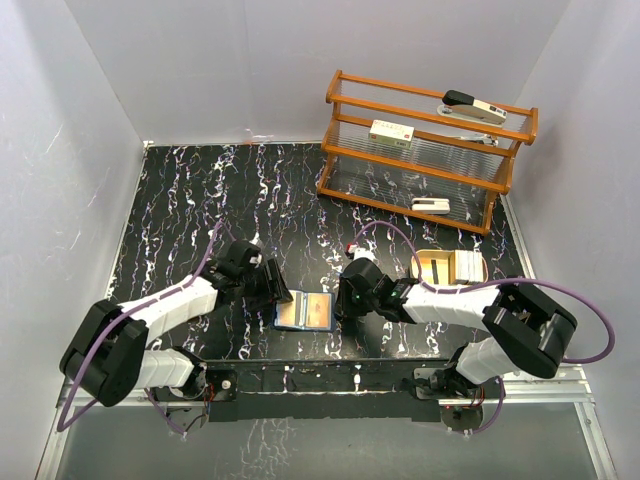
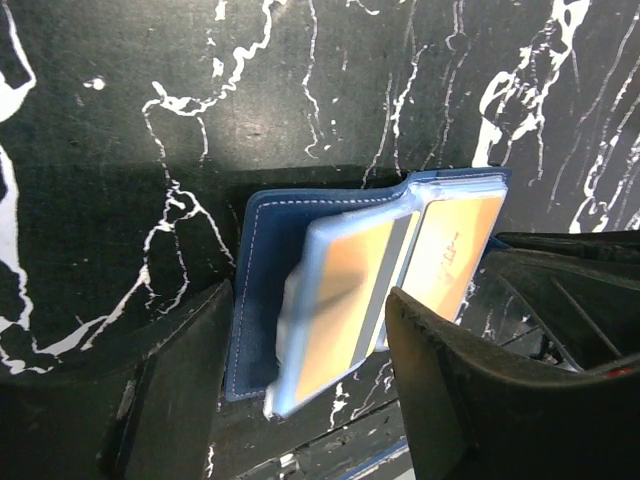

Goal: Put the credit cards into the card holder
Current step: Close the card holder at the center of the board.

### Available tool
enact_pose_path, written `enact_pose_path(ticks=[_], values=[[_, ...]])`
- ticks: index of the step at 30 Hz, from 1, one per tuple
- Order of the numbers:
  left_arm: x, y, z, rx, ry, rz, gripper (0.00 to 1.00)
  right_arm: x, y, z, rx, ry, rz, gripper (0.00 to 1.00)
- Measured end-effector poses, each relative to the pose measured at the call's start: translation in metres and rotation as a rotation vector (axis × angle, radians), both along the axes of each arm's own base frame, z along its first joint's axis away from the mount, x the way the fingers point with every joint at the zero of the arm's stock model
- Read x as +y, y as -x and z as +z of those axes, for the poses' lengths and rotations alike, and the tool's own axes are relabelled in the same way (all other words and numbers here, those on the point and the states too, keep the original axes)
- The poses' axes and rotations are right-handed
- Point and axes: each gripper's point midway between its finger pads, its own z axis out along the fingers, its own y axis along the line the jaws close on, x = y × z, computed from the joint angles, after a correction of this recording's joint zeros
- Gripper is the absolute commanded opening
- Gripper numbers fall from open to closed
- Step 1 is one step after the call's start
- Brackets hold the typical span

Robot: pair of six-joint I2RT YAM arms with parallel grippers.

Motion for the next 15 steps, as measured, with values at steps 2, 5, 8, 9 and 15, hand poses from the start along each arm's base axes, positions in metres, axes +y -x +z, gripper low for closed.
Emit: enact_pose_path(ticks=[2, 5, 8, 9, 15], values=[[-0.003, 0.000, 0.003, 0.005, 0.024, 0.003, 0.56, 0.000, 0.000, 0.000, 0.000, 0.000, 0.000, 0.12], [-0.012, -0.001, 0.011, 0.003, 0.079, -0.001, 0.53, 0.000, -0.001, 0.000, -0.001, -0.001, -0.001, 0.12], [-0.023, -0.003, 0.024, -0.004, 0.153, -0.003, 0.50, 0.001, -0.001, 0.000, -0.001, -0.002, -0.001, 0.12], [-0.028, -0.004, 0.030, -0.009, 0.182, -0.003, 0.50, 0.001, -0.001, 0.000, -0.002, -0.002, 0.000, 0.12], [-0.049, -0.007, 0.071, -0.060, 0.353, -0.018, 0.49, 0.003, -0.003, 0.000, -0.008, -0.011, -0.001, 0.12]])
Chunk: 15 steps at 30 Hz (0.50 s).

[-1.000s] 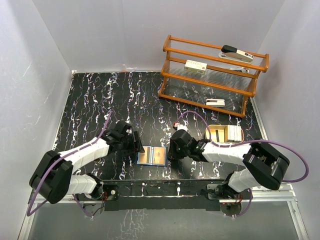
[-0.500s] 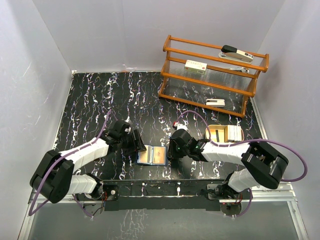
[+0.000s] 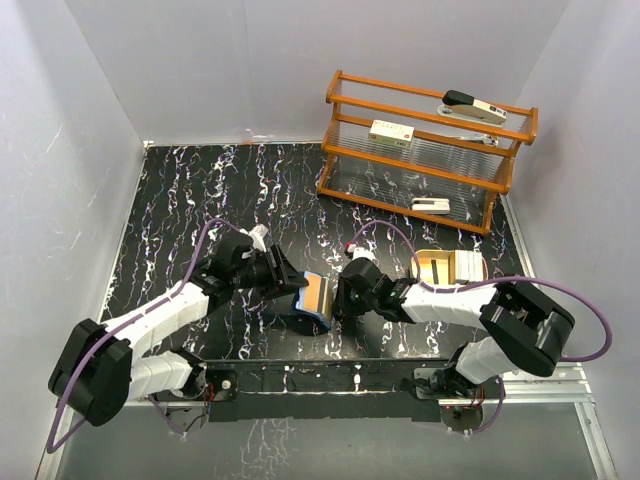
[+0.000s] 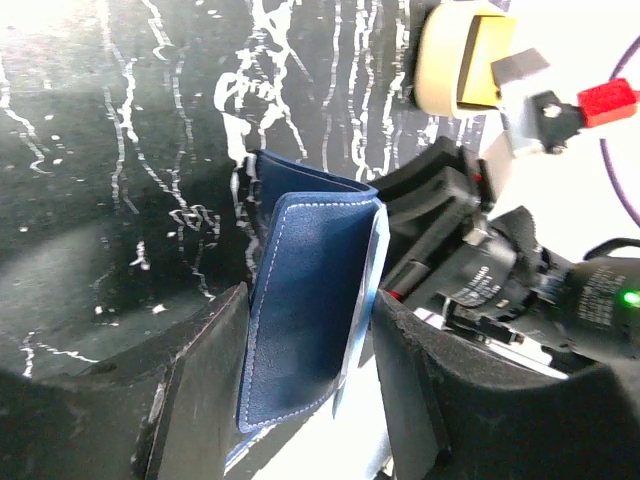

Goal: Put the credit cards into the card holder
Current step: Close the card holder at the center of the board.

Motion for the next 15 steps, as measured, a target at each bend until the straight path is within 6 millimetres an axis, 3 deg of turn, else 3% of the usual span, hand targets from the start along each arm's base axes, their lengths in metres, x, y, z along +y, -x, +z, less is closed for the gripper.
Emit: enact_pose_path(ticks=[6, 15], values=[[-0.009, 0.002, 0.016, -0.006, 0.069, -0.015, 0.49, 0.002, -0.002, 0.000, -0.006, -0.008, 0.000, 0.12], [-0.009, 0.011, 0.009, 0.021, 0.079, -0.030, 0.47, 0.003, -0.002, 0.000, -0.006, -0.009, 0.001, 0.12]])
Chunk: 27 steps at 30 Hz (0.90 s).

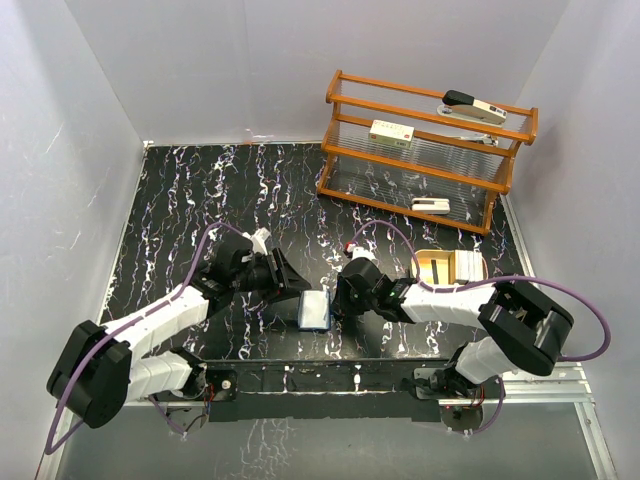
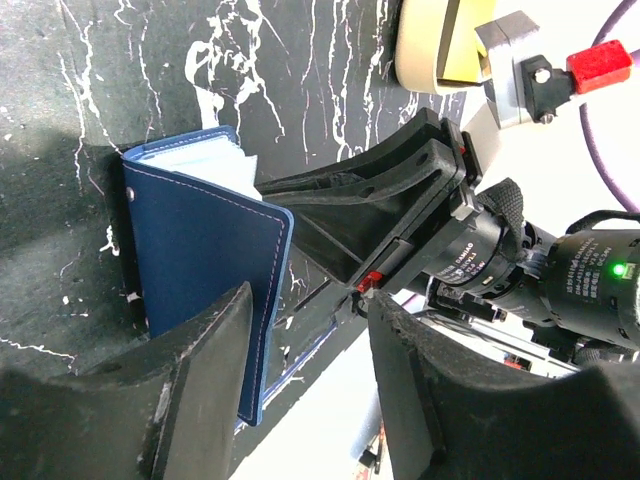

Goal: Put the credit cards into the card holder
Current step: Close the card holder at the center of the board.

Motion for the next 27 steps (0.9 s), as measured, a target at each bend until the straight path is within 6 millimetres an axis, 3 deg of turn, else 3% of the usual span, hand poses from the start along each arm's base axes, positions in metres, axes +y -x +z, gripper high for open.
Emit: enact_pose_path(ticks=[4, 10, 16, 27], values=[[-0.003, 0.000, -0.001, -0.007, 0.021, -0.011, 0.37, 0.001, 0.000, 0.000, 0.002, -0.001, 0.003, 0.12], [-0.006, 0.005, -0.020, 0.043, 0.020, -0.032, 0.29, 0.003, -0.002, 0.001, -0.002, 0.008, 0.016, 0.21], [-0.009, 0.006, -0.033, 0.058, 0.005, -0.064, 0.14, 0.000, -0.001, 0.003, 0.001, 0.042, 0.031, 0.25], [-0.014, 0.003, -0.052, 0.061, -0.065, -0.114, 0.23, -0.007, 0.002, 0.009, -0.003, 0.055, 0.033, 0.17]])
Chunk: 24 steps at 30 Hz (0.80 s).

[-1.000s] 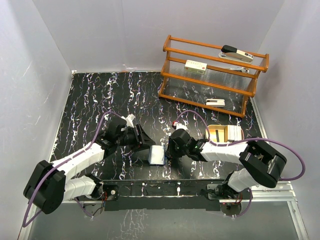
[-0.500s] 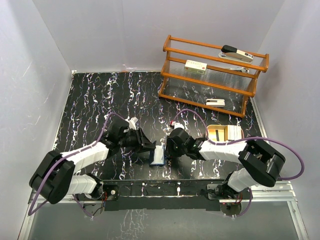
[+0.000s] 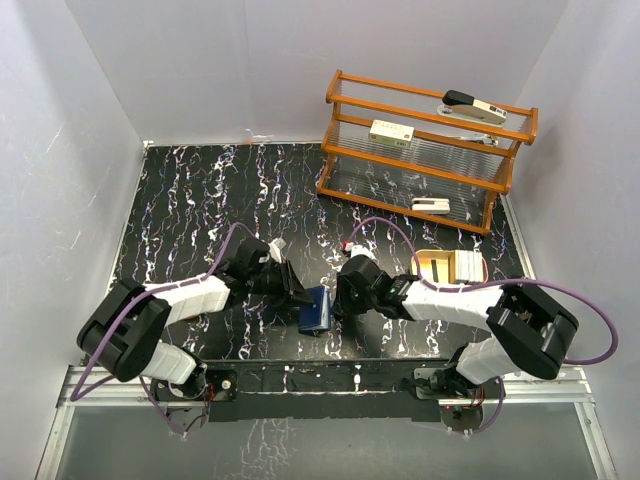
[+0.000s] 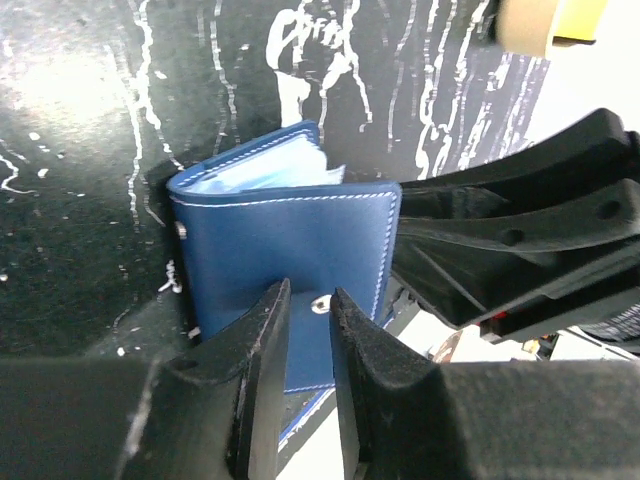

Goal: Put the credit cards into the card holder
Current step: Close the card holder at the center of the board.

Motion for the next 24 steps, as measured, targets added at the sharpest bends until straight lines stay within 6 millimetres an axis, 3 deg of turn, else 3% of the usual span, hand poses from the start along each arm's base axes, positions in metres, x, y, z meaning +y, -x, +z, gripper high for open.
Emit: enact_pose_path(ticks=[3, 9, 18, 24], values=[[0.003, 0.002, -0.011, 0.019, -0.034, -0.002, 0.23, -0.001, 0.001, 0.000, 0.002, 0.004, 0.000, 0.17], [0.005, 0.003, -0.019, 0.022, -0.066, -0.016, 0.19, -0.005, 0.001, 0.001, 0.000, 0.014, -0.007, 0.26], [0.006, 0.001, -0.026, 0.019, -0.113, -0.027, 0.17, -0.012, 0.001, 0.009, -0.015, 0.026, -0.022, 0.13], [0.006, 0.001, -0.027, 0.017, -0.126, -0.030, 0.16, -0.012, 0.001, 0.009, -0.014, 0.026, -0.024, 0.11]])
